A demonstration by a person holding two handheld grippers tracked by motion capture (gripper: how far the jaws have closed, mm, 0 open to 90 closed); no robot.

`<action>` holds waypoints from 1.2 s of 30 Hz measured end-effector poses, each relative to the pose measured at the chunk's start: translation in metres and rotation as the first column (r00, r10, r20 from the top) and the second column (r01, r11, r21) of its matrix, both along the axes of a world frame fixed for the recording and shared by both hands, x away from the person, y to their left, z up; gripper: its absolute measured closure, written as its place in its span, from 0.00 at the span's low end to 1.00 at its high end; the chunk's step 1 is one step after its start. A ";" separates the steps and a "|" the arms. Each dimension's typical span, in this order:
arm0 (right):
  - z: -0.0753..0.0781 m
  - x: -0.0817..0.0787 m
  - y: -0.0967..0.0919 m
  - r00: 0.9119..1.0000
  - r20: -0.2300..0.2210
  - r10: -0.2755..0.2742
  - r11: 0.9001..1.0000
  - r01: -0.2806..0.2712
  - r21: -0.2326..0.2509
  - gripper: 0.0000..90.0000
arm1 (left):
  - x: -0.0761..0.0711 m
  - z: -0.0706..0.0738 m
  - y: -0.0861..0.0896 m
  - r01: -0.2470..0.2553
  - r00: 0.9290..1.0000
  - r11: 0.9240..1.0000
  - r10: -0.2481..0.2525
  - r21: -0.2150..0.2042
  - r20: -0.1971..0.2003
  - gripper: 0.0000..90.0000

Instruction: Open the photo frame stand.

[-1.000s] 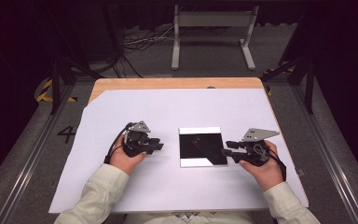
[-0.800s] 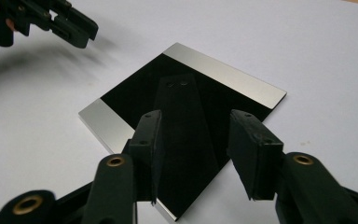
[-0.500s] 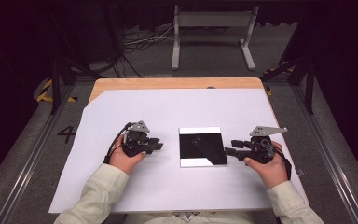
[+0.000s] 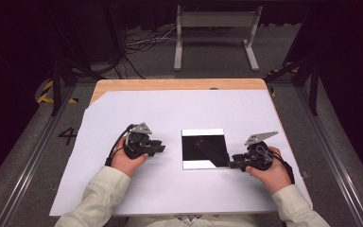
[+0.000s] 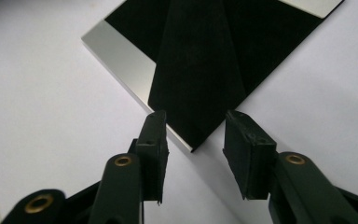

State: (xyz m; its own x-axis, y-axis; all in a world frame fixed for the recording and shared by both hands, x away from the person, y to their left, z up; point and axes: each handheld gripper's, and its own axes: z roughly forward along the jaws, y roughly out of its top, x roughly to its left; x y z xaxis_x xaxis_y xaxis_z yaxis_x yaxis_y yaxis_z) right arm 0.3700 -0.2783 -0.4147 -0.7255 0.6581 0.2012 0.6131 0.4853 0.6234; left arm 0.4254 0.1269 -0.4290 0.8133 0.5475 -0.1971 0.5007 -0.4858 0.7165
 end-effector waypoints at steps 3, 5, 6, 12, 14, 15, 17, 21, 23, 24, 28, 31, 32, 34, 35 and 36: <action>-0.001 0.000 0.001 1.000 -0.005 0.011 1.000 -0.011 -0.024 0.69 | 0.000 0.000 0.000 0.002 1.000 1.000 -0.002 0.003 0.000 0.76; -0.003 0.000 0.002 1.000 -0.016 0.025 0.998 -0.026 -0.053 0.70 | 0.001 -0.001 0.000 0.002 1.000 1.000 -0.002 0.004 -0.006 0.76; -0.004 0.000 0.002 0.999 -0.024 0.036 0.997 -0.038 -0.069 0.71 | 0.001 -0.001 0.000 -0.001 1.000 1.000 0.001 0.003 -0.013 0.76; -0.008 0.001 0.005 0.997 -0.034 0.071 0.990 -0.074 -0.120 0.75 | 0.001 -0.002 0.000 -0.003 1.000 1.000 0.003 0.003 -0.019 0.76; -0.007 0.001 0.006 0.996 -0.027 0.081 0.987 -0.084 -0.138 0.78 | 0.001 -0.002 0.000 -0.001 1.000 1.000 0.001 0.005 -0.016 0.76; -0.007 0.001 0.006 0.996 -0.023 0.085 0.985 -0.087 -0.146 0.78 | 0.001 -0.002 0.000 -0.001 1.000 1.000 0.001 0.005 -0.016 0.76; -0.007 0.000 0.007 0.995 -0.014 0.097 0.982 -0.098 -0.162 0.81 | 0.001 -0.002 -0.001 -0.002 1.000 1.000 0.002 0.002 -0.020 0.75; -0.006 0.000 0.011 0.993 0.001 0.120 0.971 -0.117 -0.208 0.85 | 0.001 -0.003 -0.001 -0.003 1.000 1.000 0.003 0.002 -0.024 0.75; -0.005 -0.001 0.013 0.992 0.008 0.130 0.966 -0.124 -0.229 0.87 | 0.001 -0.003 -0.001 -0.002 1.000 1.000 0.002 0.002 -0.025 0.75; -0.005 -0.001 0.014 0.991 0.010 0.136 0.962 -0.129 -0.239 0.87 | 0.001 -0.003 -0.001 -0.004 1.000 1.000 0.004 0.001 -0.027 0.75; -0.004 -0.002 0.019 0.988 0.019 0.154 0.952 -0.143 -0.269 0.89 | 0.001 -0.003 -0.001 -0.004 1.000 1.000 0.004 0.002 -0.027 0.75; -0.003 -0.003 0.022 0.986 0.023 0.163 0.944 -0.149 -0.294 0.90 | 0.001 -0.004 -0.001 -0.001 1.000 1.000 0.001 0.007 -0.025 0.75; -0.003 -0.003 0.023 0.985 0.026 0.168 0.942 -0.153 -0.299 0.91 | 0.001 -0.004 -0.001 -0.001 1.000 1.000 0.001 0.006 -0.026 0.75; -0.003 -0.003 0.022 0.985 0.026 0.171 0.943 -0.156 -0.293 0.96 | 0.001 -0.004 -0.001 0.000 1.000 1.000 0.000 0.007 -0.023 0.75; -0.003 -0.003 0.022 0.985 0.026 0.171 0.945 -0.156 -0.289 0.96 | 0.001 -0.004 -0.001 0.002 1.000 1.000 -0.002 0.008 -0.021 0.75; -0.003 -0.003 0.022 0.985 0.026 0.172 0.945 -0.157 -0.286 0.97 | 0.001 -0.004 -0.001 -0.002 1.000 1.000 0.002 0.006 -0.024 0.75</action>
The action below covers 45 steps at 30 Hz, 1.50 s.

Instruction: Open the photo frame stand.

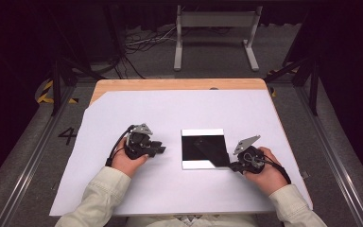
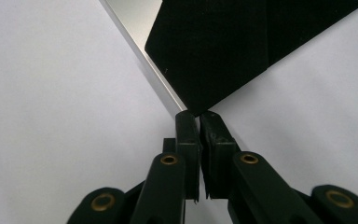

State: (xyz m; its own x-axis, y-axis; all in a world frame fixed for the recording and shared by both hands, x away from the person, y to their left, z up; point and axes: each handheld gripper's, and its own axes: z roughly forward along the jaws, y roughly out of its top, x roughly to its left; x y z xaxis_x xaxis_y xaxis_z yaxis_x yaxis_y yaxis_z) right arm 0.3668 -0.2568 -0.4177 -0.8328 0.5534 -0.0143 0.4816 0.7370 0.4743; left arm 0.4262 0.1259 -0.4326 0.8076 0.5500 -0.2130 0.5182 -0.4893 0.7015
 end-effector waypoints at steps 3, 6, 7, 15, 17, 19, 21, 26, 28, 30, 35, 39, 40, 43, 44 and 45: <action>0.003 -0.001 -0.002 1.000 0.005 0.000 1.000 0.000 0.014 0.98 | 0.000 0.000 0.000 -0.002 1.000 1.000 0.002 -0.003 -0.003 0.75; 0.008 -0.002 -0.003 1.000 0.019 -0.002 1.000 0.002 0.029 0.99 | 0.000 0.000 0.000 -0.002 1.000 1.000 0.002 -0.002 -0.003 0.75; 0.009 -0.003 -0.003 1.000 0.022 -0.003 0.999 0.003 0.032 0.99 | 0.000 0.000 0.000 -0.001 1.000 1.000 0.001 -0.002 -0.002 0.75; 0.024 -0.006 -0.004 0.997 0.074 -0.012 0.997 0.006 0.076 1.00 | 0.000 0.000 0.000 -0.002 1.000 1.000 0.002 0.000 -0.001 0.75; 0.027 -0.007 -0.004 0.997 0.082 -0.011 0.996 0.004 0.084 1.00 | 0.000 0.000 0.000 -0.002 1.000 1.000 0.002 0.000 -0.001 0.75; 0.028 -0.006 -0.004 0.996 0.084 -0.014 0.996 0.006 0.091 1.00 | 0.000 -0.001 0.000 -0.002 1.000 1.000 0.002 -0.001 -0.002 0.75; 0.031 -0.006 -0.004 0.996 0.087 -0.010 0.995 0.002 0.097 1.00 | 0.000 -0.001 0.000 -0.002 1.000 1.000 0.002 0.000 -0.003 0.75; 0.036 -0.005 -0.003 0.995 0.097 -0.009 0.994 -0.002 0.110 1.00 | 0.000 -0.002 -0.001 0.002 1.000 1.000 -0.002 0.001 -0.005 0.75; 0.037 -0.004 -0.003 0.995 0.101 -0.008 0.993 -0.003 0.117 1.00 | 0.000 -0.002 -0.001 -0.003 1.000 1.000 0.003 0.000 -0.012 0.75; 0.038 -0.004 -0.003 0.995 0.101 -0.012 0.993 -0.001 0.122 1.00 | 0.000 -0.002 -0.001 -0.002 1.000 1.000 0.002 0.000 -0.012 0.75; 0.043 -0.003 -0.001 0.994 0.112 -0.019 0.989 0.003 0.150 1.00 | 0.000 -0.002 -0.001 0.003 1.000 1.000 -0.003 0.002 -0.010 0.75; 0.047 -0.002 0.000 0.992 0.125 -0.020 0.986 -0.001 0.165 1.00 | 0.000 -0.002 -0.002 0.003 1.000 1.000 -0.003 0.001 -0.012 0.75; 0.049 -0.001 0.001 0.991 0.134 -0.023 0.984 -0.001 0.177 1.00 | 0.000 -0.002 -0.002 0.003 1.000 1.000 -0.003 0.001 -0.012 0.75; 0.052 0.000 0.001 0.989 0.144 -0.035 0.978 0.004 0.208 1.00 | 0.000 -0.003 -0.002 0.003 1.000 1.000 -0.003 0.001 -0.013 0.75; 0.052 0.000 0.001 0.989 0.144 -0.035 0.978 0.004 0.208 1.00 | 0.000 -0.003 -0.002 0.003 1.000 1.000 -0.003 0.001 -0.013 0.75; 0.053 0.001 0.002 0.988 0.151 -0.033 0.977 0.000 0.213 1.00 | 0.000 -0.002 -0.002 0.003 1.000 1.000 -0.003 0.001 -0.012 0.75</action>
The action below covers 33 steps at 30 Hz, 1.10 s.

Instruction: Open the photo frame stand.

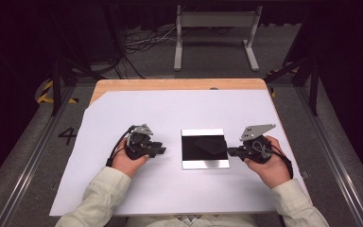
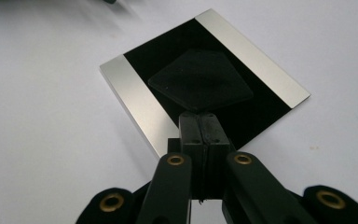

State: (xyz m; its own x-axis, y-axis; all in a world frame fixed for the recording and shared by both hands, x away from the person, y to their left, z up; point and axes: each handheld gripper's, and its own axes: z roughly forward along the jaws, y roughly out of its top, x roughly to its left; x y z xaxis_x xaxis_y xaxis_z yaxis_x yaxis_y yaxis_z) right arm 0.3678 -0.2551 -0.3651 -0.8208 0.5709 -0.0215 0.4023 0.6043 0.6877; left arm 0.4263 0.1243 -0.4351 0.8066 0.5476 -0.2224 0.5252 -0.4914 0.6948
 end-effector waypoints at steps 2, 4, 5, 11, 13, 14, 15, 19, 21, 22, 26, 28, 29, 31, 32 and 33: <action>0.001 0.000 0.002 1.000 0.011 -0.001 1.000 0.001 0.009 1.00 | 0.000 0.000 0.000 0.000 1.000 1.000 0.000 0.000 0.000 0.75; 0.001 0.001 0.003 1.000 0.015 0.000 1.000 -0.001 0.015 1.00 | 0.000 0.000 0.000 0.000 1.000 1.000 0.000 0.000 0.000 0.75; 0.000 0.001 0.004 1.000 0.014 0.002 1.000 -0.002 0.018 1.00 | 0.000 0.000 0.000 0.000 1.000 1.000 0.000 -0.001 0.000 0.75; 0.000 0.001 0.002 1.000 0.009 0.004 1.000 -0.004 0.025 1.00 | 0.000 0.000 0.000 -0.001 1.000 1.000 0.001 -0.003 0.000 0.75; 0.000 0.001 0.002 1.000 0.002 0.005 1.000 -0.005 0.023 1.00 | 0.000 0.000 0.000 -0.001 1.000 1.000 0.001 -0.003 0.001 0.75; 0.000 0.001 0.001 1.000 -0.006 0.004 1.000 -0.004 0.023 1.00 | 0.000 0.000 0.000 -0.002 1.000 1.000 0.002 -0.004 0.000 0.75; 0.000 0.001 0.001 1.000 -0.009 0.005 1.000 -0.005 0.024 1.00 | 0.000 0.001 0.000 -0.002 1.000 1.000 0.002 -0.004 0.000 0.75; 0.002 0.000 0.000 1.000 -0.015 0.002 1.000 -0.002 0.025 1.00 | 0.000 0.001 0.001 -0.003 1.000 1.000 0.003 -0.004 0.000 0.75; 0.007 -0.002 -0.002 1.000 -0.029 0.000 0.999 0.001 0.044 0.99 | 0.000 0.000 0.001 0.000 1.000 1.000 0.000 -0.001 0.003 0.75; 0.008 -0.002 -0.002 1.000 -0.025 0.001 0.999 0.000 0.037 0.99 | 0.000 0.000 0.001 0.000 1.000 1.000 0.000 -0.001 0.003 0.75; 0.011 -0.004 -0.002 1.000 -0.021 -0.002 0.999 0.003 0.038 0.97 | 0.000 0.001 0.001 0.004 1.000 1.000 -0.004 -0.001 0.006 0.75; 0.013 -0.005 -0.003 1.000 -0.017 -0.005 0.999 0.006 0.050 0.96 | 0.000 0.001 0.001 0.004 1.000 1.000 -0.004 0.000 0.006 0.75; 0.014 -0.005 -0.003 1.000 -0.016 -0.006 0.999 0.006 0.054 0.95 | 0.000 0.000 0.001 0.004 1.000 1.000 -0.004 0.002 0.006 0.75; 0.018 -0.004 -0.006 1.000 -0.014 -0.019 0.997 0.020 0.079 0.93 | 0.000 0.000 0.001 0.003 1.000 1.000 -0.003 0.001 0.006 0.75; 0.018 -0.004 -0.007 1.000 -0.018 -0.024 0.996 0.025 0.089 0.92 | 0.000 0.000 0.001 0.002 1.000 1.000 -0.002 0.001 0.006 0.75; 0.018 -0.004 -0.007 1.000 -0.018 -0.024 0.996 0.025 0.089 0.92 | 0.000 0.000 0.001 0.002 1.000 1.000 -0.002 0.001 0.006 0.75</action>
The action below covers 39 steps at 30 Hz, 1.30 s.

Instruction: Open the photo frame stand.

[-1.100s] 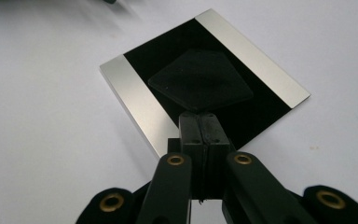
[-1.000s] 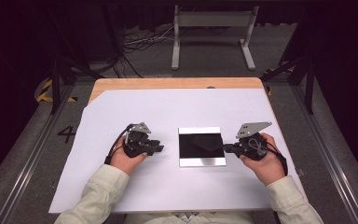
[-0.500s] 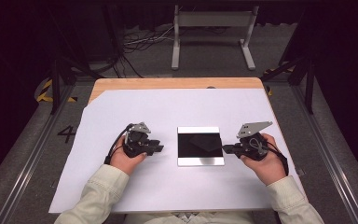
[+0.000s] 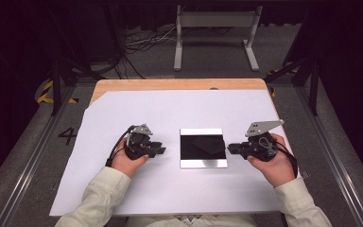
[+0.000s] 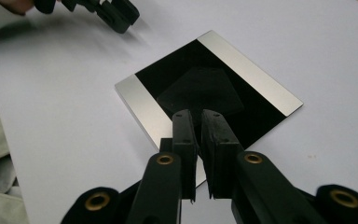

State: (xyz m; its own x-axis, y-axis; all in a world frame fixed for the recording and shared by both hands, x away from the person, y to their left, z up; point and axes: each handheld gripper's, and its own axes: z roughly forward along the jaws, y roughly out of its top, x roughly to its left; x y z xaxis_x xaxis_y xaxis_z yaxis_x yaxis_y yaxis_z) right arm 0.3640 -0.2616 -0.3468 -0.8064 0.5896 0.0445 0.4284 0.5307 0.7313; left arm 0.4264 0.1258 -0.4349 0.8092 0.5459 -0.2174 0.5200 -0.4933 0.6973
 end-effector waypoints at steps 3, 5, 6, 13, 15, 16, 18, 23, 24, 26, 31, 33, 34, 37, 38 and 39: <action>0.004 0.002 -0.003 1.000 -0.013 -0.022 0.999 0.022 0.044 0.88 | -0.001 -0.001 -0.001 -0.002 1.000 1.000 0.002 -0.001 -0.004 0.75; 0.006 0.003 -0.004 0.999 -0.015 -0.033 0.997 0.033 0.065 0.86 | -0.001 -0.001 -0.001 -0.001 1.000 1.000 0.001 0.001 -0.004 0.75; 0.006 0.003 -0.004 0.999 -0.015 -0.033 0.997 0.033 0.065 0.86 | -0.001 -0.001 -0.001 -0.001 1.000 1.000 0.001 0.001 -0.004 0.75; 0.010 0.011 -0.005 0.998 -0.008 -0.067 0.993 0.068 0.094 0.80 | 0.000 -0.001 0.000 -0.003 1.000 1.000 0.003 -0.001 -0.002 0.74; 0.009 0.014 -0.006 0.997 -0.008 -0.078 0.993 0.078 0.094 0.80 | 0.000 -0.001 0.000 -0.002 1.000 1.000 0.002 -0.001 -0.002 0.74; 0.009 0.016 -0.006 0.996 -0.009 -0.087 0.992 0.087 0.093 0.80 | 0.000 -0.001 0.000 -0.002 1.000 1.000 0.002 0.000 -0.002 0.74; 0.008 0.019 -0.006 0.995 -0.019 -0.099 0.989 0.100 0.111 0.79 | 0.000 -0.001 0.000 -0.002 1.000 1.000 0.002 -0.001 -0.003 0.74; 0.005 0.027 -0.009 0.988 -0.063 -0.138 0.976 0.146 0.163 0.72 | -0.001 -0.001 0.000 -0.002 1.000 1.000 0.002 0.000 -0.003 0.74; 0.005 0.027 -0.009 0.988 -0.063 -0.138 0.976 0.146 0.163 0.72 | -0.001 -0.001 0.000 -0.002 1.000 1.000 0.002 0.000 -0.003 0.74; 0.003 0.029 -0.010 0.985 -0.081 -0.151 0.971 0.163 0.174 0.70 | 0.000 -0.001 0.000 0.002 1.000 1.000 -0.002 0.003 -0.001 0.74; -0.003 0.036 -0.011 0.979 -0.121 -0.164 0.967 0.183 0.175 0.68 | 0.000 -0.001 0.000 0.002 1.000 1.000 -0.002 0.003 -0.002 0.74; -0.006 0.038 -0.011 0.978 -0.130 -0.163 0.966 0.185 0.181 0.67 | 0.000 -0.001 0.000 0.001 1.000 1.000 -0.001 0.003 -0.002 0.74; -0.007 0.039 -0.010 0.977 -0.133 -0.164 0.965 0.187 0.184 0.66 | 0.000 -0.001 0.000 0.003 1.000 1.000 -0.003 0.005 -0.002 0.74; -0.010 0.042 -0.008 0.973 -0.157 -0.167 0.958 0.198 0.209 0.59 | 0.000 -0.001 -0.001 -0.001 1.000 1.000 0.001 0.000 -0.004 0.73; -0.010 0.043 -0.007 0.970 -0.173 -0.171 0.950 0.209 0.232 0.56 | 0.000 -0.001 -0.001 -0.001 1.000 1.000 0.001 0.000 -0.004 0.73; -0.011 0.044 -0.007 0.966 -0.192 -0.173 0.942 0.219 0.253 0.53 | 0.000 -0.002 -0.001 0.000 1.000 1.000 0.000 0.000 -0.005 0.73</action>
